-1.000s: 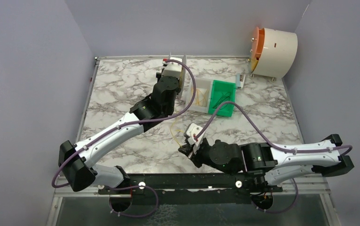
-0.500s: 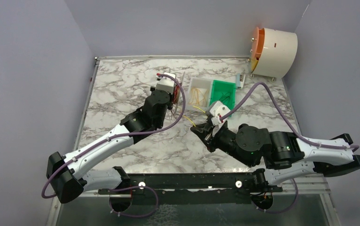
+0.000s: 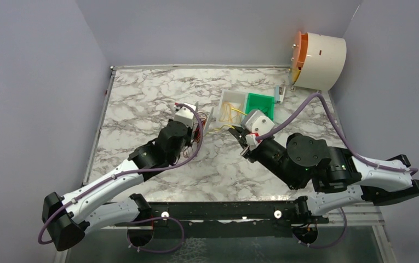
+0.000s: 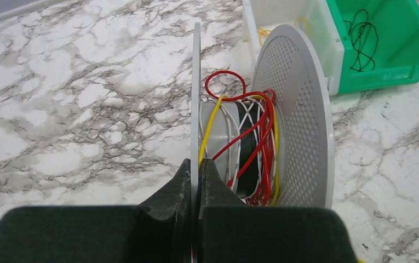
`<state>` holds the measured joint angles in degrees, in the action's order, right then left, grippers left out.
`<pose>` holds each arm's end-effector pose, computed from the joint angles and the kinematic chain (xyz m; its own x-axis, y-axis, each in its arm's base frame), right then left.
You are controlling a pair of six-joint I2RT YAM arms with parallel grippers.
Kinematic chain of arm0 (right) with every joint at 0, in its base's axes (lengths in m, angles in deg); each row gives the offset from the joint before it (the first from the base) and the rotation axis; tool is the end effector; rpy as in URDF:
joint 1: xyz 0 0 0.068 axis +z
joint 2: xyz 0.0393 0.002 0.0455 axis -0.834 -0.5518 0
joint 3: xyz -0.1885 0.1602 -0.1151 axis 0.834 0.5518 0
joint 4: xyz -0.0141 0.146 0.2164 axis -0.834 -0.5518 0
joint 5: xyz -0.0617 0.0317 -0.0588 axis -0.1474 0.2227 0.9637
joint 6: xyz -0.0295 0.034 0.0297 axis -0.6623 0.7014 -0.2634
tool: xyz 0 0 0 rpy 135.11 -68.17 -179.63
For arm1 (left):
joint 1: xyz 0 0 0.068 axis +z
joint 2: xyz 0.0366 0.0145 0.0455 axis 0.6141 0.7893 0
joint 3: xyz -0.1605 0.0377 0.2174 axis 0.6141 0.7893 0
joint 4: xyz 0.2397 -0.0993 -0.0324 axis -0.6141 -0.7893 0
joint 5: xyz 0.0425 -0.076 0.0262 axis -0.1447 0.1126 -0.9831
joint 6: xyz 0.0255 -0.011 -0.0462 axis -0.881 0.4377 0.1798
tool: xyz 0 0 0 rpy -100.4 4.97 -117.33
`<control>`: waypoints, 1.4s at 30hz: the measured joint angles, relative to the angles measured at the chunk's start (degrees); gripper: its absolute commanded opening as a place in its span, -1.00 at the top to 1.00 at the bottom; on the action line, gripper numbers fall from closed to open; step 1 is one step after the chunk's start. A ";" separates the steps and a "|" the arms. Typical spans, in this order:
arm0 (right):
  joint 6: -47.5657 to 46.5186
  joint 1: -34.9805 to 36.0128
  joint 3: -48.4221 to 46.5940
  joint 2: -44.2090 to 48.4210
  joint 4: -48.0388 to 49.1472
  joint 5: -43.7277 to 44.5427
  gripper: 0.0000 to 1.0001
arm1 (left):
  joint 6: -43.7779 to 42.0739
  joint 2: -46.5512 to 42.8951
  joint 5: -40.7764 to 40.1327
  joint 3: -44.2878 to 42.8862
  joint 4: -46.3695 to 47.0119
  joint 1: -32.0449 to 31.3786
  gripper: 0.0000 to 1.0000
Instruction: Wrap the cables
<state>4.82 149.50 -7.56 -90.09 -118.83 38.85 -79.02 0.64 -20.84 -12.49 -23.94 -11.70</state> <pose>0.0162 0.2013 0.4979 0.1702 -0.2655 -0.9490 -0.6814 0.6639 -0.3080 0.1572 -0.1554 0.3121 -0.2928 0.1617 -0.9424 0.2887 0.9545 0.0741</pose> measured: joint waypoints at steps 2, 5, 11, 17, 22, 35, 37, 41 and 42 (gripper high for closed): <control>-2.64 -0.24 -0.07 -0.39 1.40 0.66 0.98 | 0.63 -1.22 1.90 0.37 -0.72 0.02 1.00; -5.66 -2.43 -0.07 -1.22 3.28 0.66 0.98 | 1.18 -2.91 5.14 0.44 -2.97 0.02 1.00; -7.58 -14.84 -0.57 -3.69 4.96 -4.02 0.98 | 1.62 -5.68 12.11 0.96 -7.87 0.00 1.00; -5.77 -27.96 -1.97 -6.78 5.14 -13.42 0.98 | 1.49 -8.74 19.04 1.95 -11.58 -0.04 1.00; -1.33 -39.91 -0.37 -8.17 5.35 -20.94 0.98 | 0.90 -11.65 24.06 2.03 -13.57 -0.15 1.00; 11.45 -55.98 21.94 -7.13 11.37 -36.59 0.98 | 1.07 -18.71 31.69 -0.26 -17.51 -0.31 1.00; 12.61 -56.74 25.07 -6.86 12.28 -38.07 0.98 | 1.27 -19.34 32.37 -1.84 -17.84 -0.31 1.00; 14.60 -58.16 31.10 -5.79 15.02 -40.85 0.98 | 2.25 -20.44 33.24 -5.29 -17.81 -0.31 1.00; 15.13 -58.60 32.57 -5.46 15.58 -41.48 0.98 | 2.47 -20.59 33.29 -5.88 -17.66 -0.31 1.00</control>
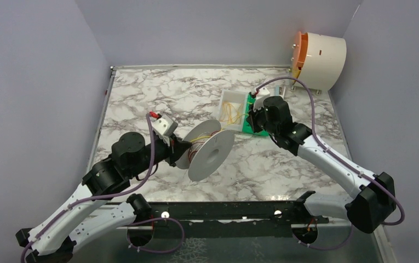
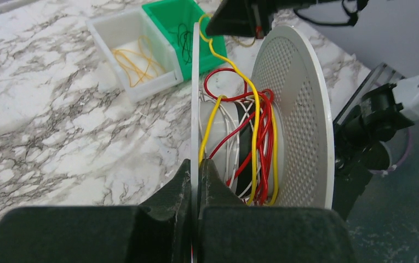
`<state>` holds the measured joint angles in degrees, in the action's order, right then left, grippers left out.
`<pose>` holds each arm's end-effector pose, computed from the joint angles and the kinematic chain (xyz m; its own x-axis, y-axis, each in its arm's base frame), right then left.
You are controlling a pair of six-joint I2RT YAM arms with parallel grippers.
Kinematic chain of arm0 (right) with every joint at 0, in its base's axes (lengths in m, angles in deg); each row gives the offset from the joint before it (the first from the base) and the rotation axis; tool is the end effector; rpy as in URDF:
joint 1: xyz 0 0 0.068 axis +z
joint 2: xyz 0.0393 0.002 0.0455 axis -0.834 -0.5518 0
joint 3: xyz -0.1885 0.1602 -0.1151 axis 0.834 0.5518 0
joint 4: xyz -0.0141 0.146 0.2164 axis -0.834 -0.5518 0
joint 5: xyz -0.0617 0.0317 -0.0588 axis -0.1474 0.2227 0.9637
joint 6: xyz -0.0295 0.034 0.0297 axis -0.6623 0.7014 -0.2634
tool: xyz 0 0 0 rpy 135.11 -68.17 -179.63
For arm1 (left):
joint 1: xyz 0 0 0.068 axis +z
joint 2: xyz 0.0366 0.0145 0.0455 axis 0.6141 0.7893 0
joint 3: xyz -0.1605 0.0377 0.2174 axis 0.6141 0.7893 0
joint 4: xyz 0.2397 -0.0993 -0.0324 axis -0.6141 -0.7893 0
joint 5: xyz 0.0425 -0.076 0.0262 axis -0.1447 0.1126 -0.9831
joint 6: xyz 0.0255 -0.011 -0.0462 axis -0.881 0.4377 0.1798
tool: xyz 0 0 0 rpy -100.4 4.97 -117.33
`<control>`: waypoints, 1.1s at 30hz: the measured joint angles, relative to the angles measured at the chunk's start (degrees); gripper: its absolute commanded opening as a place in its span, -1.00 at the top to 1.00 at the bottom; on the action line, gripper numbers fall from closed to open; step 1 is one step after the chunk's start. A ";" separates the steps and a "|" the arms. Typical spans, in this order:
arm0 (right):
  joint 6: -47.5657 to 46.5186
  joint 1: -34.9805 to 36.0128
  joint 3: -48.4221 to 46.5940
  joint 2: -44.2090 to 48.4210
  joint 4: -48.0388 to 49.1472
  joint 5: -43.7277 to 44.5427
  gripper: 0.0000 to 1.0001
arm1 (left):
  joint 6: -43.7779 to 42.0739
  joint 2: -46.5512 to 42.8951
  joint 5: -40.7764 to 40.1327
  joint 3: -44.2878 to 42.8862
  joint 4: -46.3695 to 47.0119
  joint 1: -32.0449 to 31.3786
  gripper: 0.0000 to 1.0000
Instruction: Wrap the cables
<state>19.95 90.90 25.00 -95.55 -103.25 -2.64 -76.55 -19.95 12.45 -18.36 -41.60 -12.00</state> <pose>0.2309 0.1528 0.3108 -0.4039 -0.2441 -0.8816 -0.4632 0.8857 -0.0330 0.0818 -0.0981 0.3701 -0.2932 0.0656 -0.9538 0.7363 0.6518 -0.1815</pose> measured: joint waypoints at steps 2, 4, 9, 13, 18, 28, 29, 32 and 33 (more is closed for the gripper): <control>0.96 -0.61 2.45 0.31 1.57 -1.27 0.98 | 0.90 -0.37 -0.04 -1.36 0.57 0.00 1.00; 1.97 -1.05 4.72 0.39 3.02 -2.86 0.98 | 2.32 -0.63 -0.15 -2.10 1.70 0.00 1.00; 3.58 -1.14 9.11 0.37 6.95 -8.09 0.98 | 4.55 -0.85 -0.96 -2.27 5.16 0.00 1.00; 3.63 -1.14 10.67 0.07 9.22 -13.11 0.98 | 6.67 -0.44 -2.38 -2.27 9.40 0.00 1.00; 3.54 -1.14 10.88 -0.13 12.02 -17.81 0.98 | 8.50 1.16 -5.27 -2.27 16.11 0.00 1.00; 4.20 -1.14 17.14 -1.09 21.62 -30.12 0.96 | 8.96 6.12 -13.33 -2.29 23.80 0.00 1.00; 4.48 -1.14 18.12 -1.09 22.95 -31.32 0.96 | 8.83 6.60 -14.23 -2.29 24.22 0.00 1.00; 5.35 -1.14 20.59 -1.09 27.02 -34.84 0.91 | 8.52 7.63 -16.00 -2.27 25.42 -0.11 1.00; 5.66 -1.14 21.40 -1.09 28.79 -36.13 0.90 | 8.41 8.02 -16.50 -2.27 25.92 -0.11 1.00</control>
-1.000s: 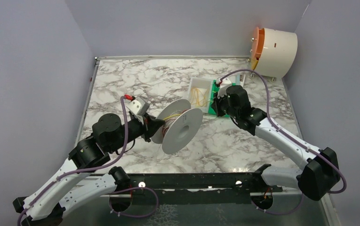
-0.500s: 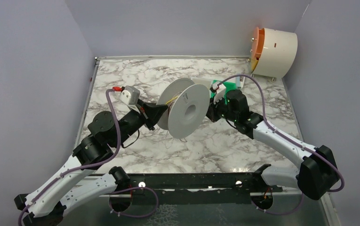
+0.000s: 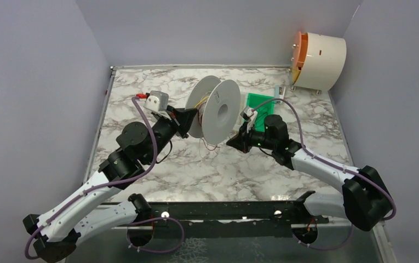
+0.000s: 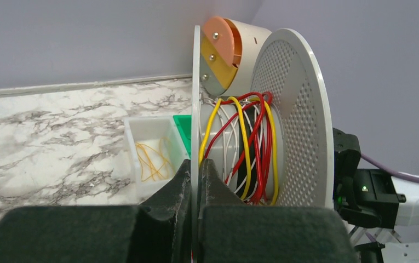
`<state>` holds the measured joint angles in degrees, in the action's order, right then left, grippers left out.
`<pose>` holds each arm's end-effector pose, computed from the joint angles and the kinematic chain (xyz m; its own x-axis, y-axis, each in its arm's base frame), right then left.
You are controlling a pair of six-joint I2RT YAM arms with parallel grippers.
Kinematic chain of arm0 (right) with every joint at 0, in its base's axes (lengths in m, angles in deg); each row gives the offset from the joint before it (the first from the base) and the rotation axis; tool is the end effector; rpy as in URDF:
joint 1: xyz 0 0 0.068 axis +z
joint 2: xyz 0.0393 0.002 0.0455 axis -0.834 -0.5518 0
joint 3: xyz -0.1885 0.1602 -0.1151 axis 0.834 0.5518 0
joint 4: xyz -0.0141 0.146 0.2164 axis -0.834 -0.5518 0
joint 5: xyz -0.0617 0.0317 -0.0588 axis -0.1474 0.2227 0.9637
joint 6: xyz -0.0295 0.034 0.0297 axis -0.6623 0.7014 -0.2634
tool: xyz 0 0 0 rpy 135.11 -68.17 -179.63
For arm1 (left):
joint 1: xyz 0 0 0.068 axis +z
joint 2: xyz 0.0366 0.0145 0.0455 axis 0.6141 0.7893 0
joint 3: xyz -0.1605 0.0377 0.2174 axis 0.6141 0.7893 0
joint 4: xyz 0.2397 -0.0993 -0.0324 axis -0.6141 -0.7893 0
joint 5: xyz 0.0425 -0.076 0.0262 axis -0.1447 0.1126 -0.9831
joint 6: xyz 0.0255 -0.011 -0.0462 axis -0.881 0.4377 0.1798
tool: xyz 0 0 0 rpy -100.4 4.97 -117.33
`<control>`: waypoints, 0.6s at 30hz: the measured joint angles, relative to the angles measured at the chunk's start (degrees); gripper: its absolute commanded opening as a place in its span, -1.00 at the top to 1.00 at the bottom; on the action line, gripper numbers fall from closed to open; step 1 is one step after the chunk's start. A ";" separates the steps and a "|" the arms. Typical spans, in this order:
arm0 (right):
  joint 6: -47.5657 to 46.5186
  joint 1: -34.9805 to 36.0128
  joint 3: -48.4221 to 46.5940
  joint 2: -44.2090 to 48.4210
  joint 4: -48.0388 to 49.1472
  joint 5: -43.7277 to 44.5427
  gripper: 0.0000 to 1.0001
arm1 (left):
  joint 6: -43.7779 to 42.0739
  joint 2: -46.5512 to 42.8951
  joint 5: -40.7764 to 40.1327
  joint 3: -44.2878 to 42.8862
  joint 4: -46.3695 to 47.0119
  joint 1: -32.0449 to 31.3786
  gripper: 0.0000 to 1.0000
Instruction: Wrap the cables
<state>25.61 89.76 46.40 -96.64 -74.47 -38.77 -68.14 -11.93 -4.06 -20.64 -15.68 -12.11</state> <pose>0.2114 0.1593 0.2284 -0.4185 -0.1436 -0.8968 -0.8112 0.5031 0.2981 0.1130 -0.1198 0.4145 -0.1175 -0.3458 -0.9309 0.5619 0.7498 -0.3495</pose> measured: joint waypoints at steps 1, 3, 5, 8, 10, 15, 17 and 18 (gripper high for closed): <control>0.33 0.00 0.39 0.00 0.94 -0.66 0.87 | -0.04 0.31 -0.46 0.00 0.42 0.00 1.00; 0.90 0.00 1.51 0.04 3.69 -2.32 0.82 | -0.13 0.92 -1.40 0.00 1.46 0.00 1.00; 1.60 0.00 2.60 0.13 6.27 -3.74 0.77 | -0.20 1.44 -1.92 0.00 2.40 0.00 1.00; 2.62 0.00 3.52 0.15 8.61 -5.40 0.72 | -0.24 2.16 -2.12 -0.02 3.74 0.00 1.00; 3.26 0.00 3.82 0.15 8.92 -6.21 0.69 | -0.20 2.36 -2.14 -0.02 5.27 0.00 1.00; 4.61 0.00 4.15 0.22 9.53 -6.75 0.57 | 0.31 1.90 -2.14 -0.11 7.78 0.00 1.00; 5.05 0.00 4.24 0.26 10.05 -6.86 0.53 | 0.39 1.51 -2.12 -0.11 8.00 0.00 1.00; 5.25 0.00 4.31 0.37 10.14 -6.88 0.51 | 0.42 1.33 -2.12 -0.13 8.04 0.00 1.00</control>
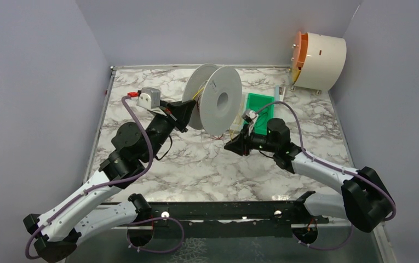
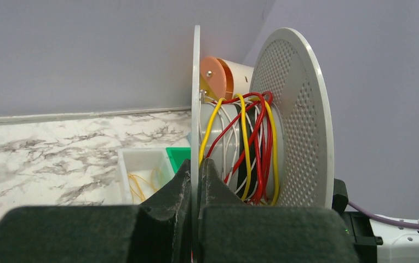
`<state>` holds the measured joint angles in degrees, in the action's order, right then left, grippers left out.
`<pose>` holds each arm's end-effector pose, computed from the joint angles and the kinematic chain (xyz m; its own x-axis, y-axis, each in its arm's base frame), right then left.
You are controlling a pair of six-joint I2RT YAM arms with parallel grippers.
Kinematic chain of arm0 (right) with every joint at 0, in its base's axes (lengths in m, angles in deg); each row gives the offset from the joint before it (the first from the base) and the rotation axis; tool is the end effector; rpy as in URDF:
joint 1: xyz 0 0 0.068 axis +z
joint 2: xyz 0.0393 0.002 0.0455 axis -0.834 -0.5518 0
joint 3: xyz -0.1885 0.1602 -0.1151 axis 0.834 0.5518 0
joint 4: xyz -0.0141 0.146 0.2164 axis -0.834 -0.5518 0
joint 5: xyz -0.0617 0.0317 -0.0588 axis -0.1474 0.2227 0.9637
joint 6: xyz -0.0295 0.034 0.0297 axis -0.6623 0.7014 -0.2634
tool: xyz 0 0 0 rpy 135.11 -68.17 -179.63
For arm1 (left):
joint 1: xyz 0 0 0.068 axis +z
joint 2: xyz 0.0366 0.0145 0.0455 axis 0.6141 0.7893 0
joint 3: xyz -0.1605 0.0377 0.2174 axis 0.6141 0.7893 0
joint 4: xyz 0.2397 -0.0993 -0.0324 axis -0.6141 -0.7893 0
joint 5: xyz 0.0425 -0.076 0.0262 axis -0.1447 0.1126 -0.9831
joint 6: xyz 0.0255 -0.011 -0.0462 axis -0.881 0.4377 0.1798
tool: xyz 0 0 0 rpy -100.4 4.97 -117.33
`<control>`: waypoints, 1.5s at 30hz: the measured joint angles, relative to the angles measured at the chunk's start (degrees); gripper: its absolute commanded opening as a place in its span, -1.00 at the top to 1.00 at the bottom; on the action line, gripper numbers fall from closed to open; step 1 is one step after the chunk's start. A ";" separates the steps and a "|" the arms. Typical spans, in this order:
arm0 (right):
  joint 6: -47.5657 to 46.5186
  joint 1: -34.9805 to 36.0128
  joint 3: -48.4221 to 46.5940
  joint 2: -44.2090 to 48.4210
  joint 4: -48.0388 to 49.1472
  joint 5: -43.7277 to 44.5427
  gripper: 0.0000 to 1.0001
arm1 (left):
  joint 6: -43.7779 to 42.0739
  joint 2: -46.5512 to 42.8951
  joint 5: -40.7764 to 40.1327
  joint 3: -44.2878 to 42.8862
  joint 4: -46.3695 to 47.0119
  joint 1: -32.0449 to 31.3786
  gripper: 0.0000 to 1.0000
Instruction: Wrap the cables
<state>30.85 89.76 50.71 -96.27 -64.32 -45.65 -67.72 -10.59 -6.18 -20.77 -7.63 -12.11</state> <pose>0.2034 0.1583 0.2234 -0.4201 -0.0673 -0.9050 -0.8467 0.3879 0.3642 0.1165 -0.1221 0.4268 -0.0414 -0.4415 -0.8963 0.5608 0.7322 -0.3866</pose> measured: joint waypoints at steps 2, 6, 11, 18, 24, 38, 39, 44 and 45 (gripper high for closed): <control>0.22 0.00 0.31 0.50 0.09 -0.02 0.47 | -0.02 -0.33 0.00 -0.17 -0.07 0.00 1.00; 0.66 0.00 1.25 3.26 0.00 0.39 0.39 | -0.04 -0.42 0.00 -1.53 -0.24 0.00 1.00; 0.66 0.00 2.05 9.01 -0.70 2.56 0.20 | -0.13 -0.74 0.04 -3.96 -0.87 0.00 1.00; 0.37 0.00 2.08 15.85 -3.58 5.14 -0.21 | -0.50 -2.01 0.13 -5.57 -2.80 0.00 1.00; -0.50 0.00 2.08 22.43 -7.15 9.29 -0.28 | -0.83 -2.25 0.15 -5.62 -4.48 0.00 1.00; 7.04 0.00 2.67 26.05 -7.85 22.95 -0.28 | 0.50 -2.21 1.07 -6.73 -6.03 0.00 1.00; 7.43 0.00 2.64 25.51 -7.87 24.26 -0.28 | 0.59 -2.01 1.40 -7.28 -6.40 0.00 1.00; 8.79 0.00 -0.37 20.65 -10.21 31.30 -0.28 | 1.03 -2.16 2.89 -9.11 -7.41 0.00 1.00; 8.98 0.00 -1.64 19.30 -10.67 32.30 -0.28 | 1.11 -2.32 3.23 -9.20 -7.43 0.00 1.00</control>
<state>39.84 89.76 49.07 -76.97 -74.99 -13.35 -66.61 -12.91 -2.94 -29.97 -15.06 -12.11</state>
